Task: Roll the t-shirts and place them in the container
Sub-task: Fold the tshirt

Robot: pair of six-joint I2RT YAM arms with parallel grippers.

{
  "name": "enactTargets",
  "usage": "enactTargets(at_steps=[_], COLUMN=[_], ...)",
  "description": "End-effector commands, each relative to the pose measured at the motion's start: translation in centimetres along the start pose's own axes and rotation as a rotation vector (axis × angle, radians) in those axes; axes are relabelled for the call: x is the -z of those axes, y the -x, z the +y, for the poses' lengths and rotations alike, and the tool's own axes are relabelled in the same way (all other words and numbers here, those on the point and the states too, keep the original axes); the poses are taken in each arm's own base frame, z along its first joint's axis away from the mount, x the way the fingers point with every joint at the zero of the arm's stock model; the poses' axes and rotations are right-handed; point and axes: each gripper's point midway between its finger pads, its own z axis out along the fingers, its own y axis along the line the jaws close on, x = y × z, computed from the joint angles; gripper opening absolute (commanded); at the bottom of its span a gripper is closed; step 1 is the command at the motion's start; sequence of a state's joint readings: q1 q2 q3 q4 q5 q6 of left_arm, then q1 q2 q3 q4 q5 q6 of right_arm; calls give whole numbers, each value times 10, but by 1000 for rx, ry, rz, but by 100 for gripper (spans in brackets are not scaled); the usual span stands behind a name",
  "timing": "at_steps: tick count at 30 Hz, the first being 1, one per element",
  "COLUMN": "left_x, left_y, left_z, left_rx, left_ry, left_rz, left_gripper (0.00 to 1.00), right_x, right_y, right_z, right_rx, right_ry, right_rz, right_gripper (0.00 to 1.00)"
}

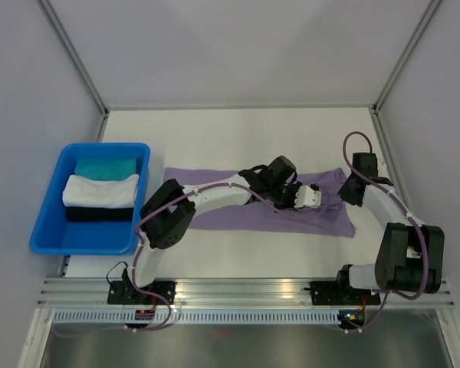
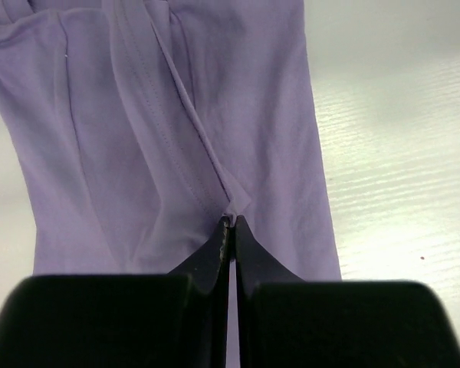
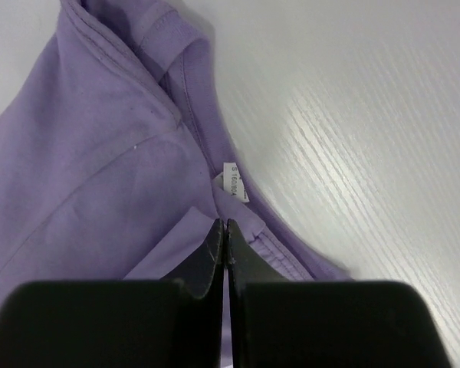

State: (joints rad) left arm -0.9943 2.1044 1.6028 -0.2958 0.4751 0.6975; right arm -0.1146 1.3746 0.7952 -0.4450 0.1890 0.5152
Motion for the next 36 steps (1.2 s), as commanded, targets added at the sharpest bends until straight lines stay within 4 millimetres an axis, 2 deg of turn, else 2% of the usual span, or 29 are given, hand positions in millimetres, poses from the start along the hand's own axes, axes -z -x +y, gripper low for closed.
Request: enactTargets(at_steps=[1,7,10,12,13,14,16,17,19,21,22,23,24,27,28,30,31,32,34,35,36], left_x=[18,13,10,8,7,7,6,6,11,19,28,35,48,73,80,101,108,123,134,144,145], left_y=[2,-20,-22,-25,-24,-26,-28,-29,-25,-16,-7,-5,6,3,-3,-23,-39,-61,-103,-125,-145], left_z=[-14,-29,-35,-36,-37,-38,-42,-44,-49,-51,-50,-49,-44,-26,-20,7,19,39,60,71,72], left_rx=[-11,28,18,7,0,-1,-3,-3,-3,-8,-18,-9,2,72,103,222,271,337,445,493,537], left_ry=[-48,-101,-132,-144,-154,-160,-194,-206,-243,-257,-252,-248,-225,-170,-142,-51,-2,64,183,233,254], left_rz=[-15,10,2,5,4,9,16,22,20,11,-1,1,-15,-16,-1,29,66,95,201,238,281], left_gripper=[2,2,2,2,4,13,25,40,49,50,50,50,50,50,50,49,48,48,47,47,47], right_x=[3,-3,-7,-8,-7,-3,7,11,24,32,37,37,35,24,12,0,-12,-18,-33,-37,-42], right_y=[-18,-40,-49,-48,-44,-40,-25,-19,0,12,25,30,37,41,43,43,45,45,45,45,45], right_z=[-10,-18,-20,-20,-18,-19,-17,-18,-13,-7,1,6,18,37,45,52,54,55,62,64,66], right_rx=[27,10,-3,-11,-13,-14,-12,-10,-7,-6,-9,-8,-11,-5,-2,-2,0,3,12,16,19], right_ry=[-27,-34,-35,-42,-36,-45,-43,-52,-36,-14,16,40,85,144,161,168,155,151,155,159,161], right_rz=[35,71,85,81,71,59,23,4,-43,-74,-112,-124,-135,-107,-87,-71,-61,-54,-34,-28,-24], right_gripper=[0,0,6,13,18,29,32,33,33,32,31,29,24,13,11,6,6,5,4,4,4])
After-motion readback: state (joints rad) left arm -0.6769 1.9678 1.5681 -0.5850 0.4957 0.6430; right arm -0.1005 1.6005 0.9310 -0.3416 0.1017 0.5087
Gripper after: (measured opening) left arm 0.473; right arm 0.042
